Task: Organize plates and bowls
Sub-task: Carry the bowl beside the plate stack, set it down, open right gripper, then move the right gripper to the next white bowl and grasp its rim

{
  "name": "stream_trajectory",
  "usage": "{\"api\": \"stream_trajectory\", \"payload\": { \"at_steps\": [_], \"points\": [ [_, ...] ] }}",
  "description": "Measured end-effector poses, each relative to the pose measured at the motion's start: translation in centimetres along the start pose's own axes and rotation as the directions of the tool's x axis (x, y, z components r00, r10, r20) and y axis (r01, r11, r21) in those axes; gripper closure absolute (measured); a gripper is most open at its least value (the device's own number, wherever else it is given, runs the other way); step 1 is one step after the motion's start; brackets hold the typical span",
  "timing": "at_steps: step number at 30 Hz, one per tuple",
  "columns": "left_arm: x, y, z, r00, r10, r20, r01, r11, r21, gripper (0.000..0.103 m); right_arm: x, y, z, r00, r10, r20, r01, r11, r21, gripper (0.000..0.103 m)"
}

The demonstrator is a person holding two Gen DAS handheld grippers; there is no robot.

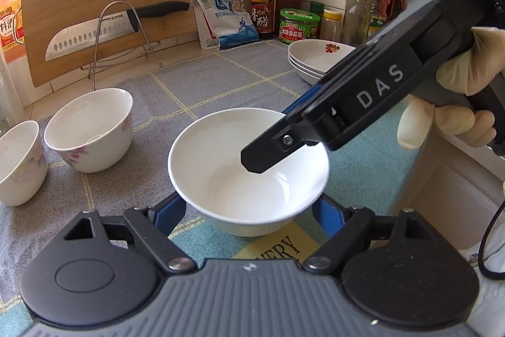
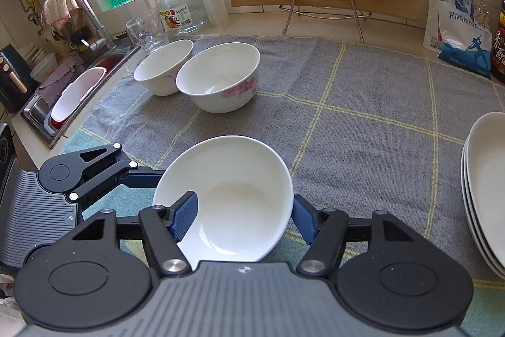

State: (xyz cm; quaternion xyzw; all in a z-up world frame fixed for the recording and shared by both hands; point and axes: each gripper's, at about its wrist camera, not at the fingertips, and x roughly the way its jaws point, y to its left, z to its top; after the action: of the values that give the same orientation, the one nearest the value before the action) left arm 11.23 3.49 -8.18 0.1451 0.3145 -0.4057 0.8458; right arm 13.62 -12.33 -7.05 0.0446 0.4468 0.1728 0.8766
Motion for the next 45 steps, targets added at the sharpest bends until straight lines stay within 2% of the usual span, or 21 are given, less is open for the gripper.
{"api": "stream_trajectory", "payload": {
  "at_steps": [3, 5, 8, 19, 28, 31, 36, 41, 45],
  "points": [
    [0.1, 0.2, -0.1, 1.0, -0.012, 0.0, 0.012, 1.0, -0.011, 0.015, 0.0, 0.1, 0.0, 1.0, -0.002, 0.005, 0.002, 1.0, -0.008, 0.024],
    [-0.1, 0.3, -0.1, 1.0, -0.015, 0.008, 0.015, 1.0, -0.014, 0.01, -0.1, 0.1, 0.0, 1.0, 0.004, 0.017, -0.004, 1.0, -0.008, 0.011],
    [-0.3, 0.5, 0.0, 1.0, -0.018, 0.006, 0.018, 1.0, -0.021, 0.009, -0.3, 0.2, 0.2, 1.0, 0.0, 0.03, 0.001, 1.0, -0.016, 0.005],
    [-2.9, 1.6, -0.4, 1.0, 0.002, -0.001, -0.002, 0.999, -0.037, 0.008, -0.4, 1.5, 1.5, 0.998, -0.047, 0.052, 0.053, 0.993, -0.109, 0.001],
    [-4.2, 4.1, -0.5, 0.993, 0.114, 0.022, -0.111, 0.989, -0.098, 0.008, 0.3, 2.8, 3.3, 0.996, -0.057, 0.065, 0.068, 0.979, -0.193, 0.0],
    [-4.1, 5.1, -0.6, 0.983, 0.18, 0.032, -0.175, 0.977, -0.125, 0.008, 0.7, 3.3, 4.0, 0.995, -0.072, 0.067, 0.085, 0.969, -0.23, 0.0],
    [-3.2, 7.0, -0.3, 0.955, 0.296, 0.035, -0.286, 0.943, -0.173, 0.008, 1.5, 3.8, 5.5, 0.992, -0.101, 0.081, 0.121, 0.949, -0.293, 0.0],
    [-1.6, 8.3, 0.1, 0.938, 0.347, 0.02, -0.338, 0.923, -0.184, 0.008, 2.3, 3.7, 7.1, 0.99, -0.111, 0.089, 0.134, 0.935, -0.328, 0.0],
    [-0.2, 9.0, 0.6, 0.935, 0.354, 0.016, -0.345, 0.919, -0.194, 0.009, 3.3, 3.6, 8.2, 0.988, -0.125, 0.093, 0.15, 0.923, -0.354, 0.0]
  ]
}}
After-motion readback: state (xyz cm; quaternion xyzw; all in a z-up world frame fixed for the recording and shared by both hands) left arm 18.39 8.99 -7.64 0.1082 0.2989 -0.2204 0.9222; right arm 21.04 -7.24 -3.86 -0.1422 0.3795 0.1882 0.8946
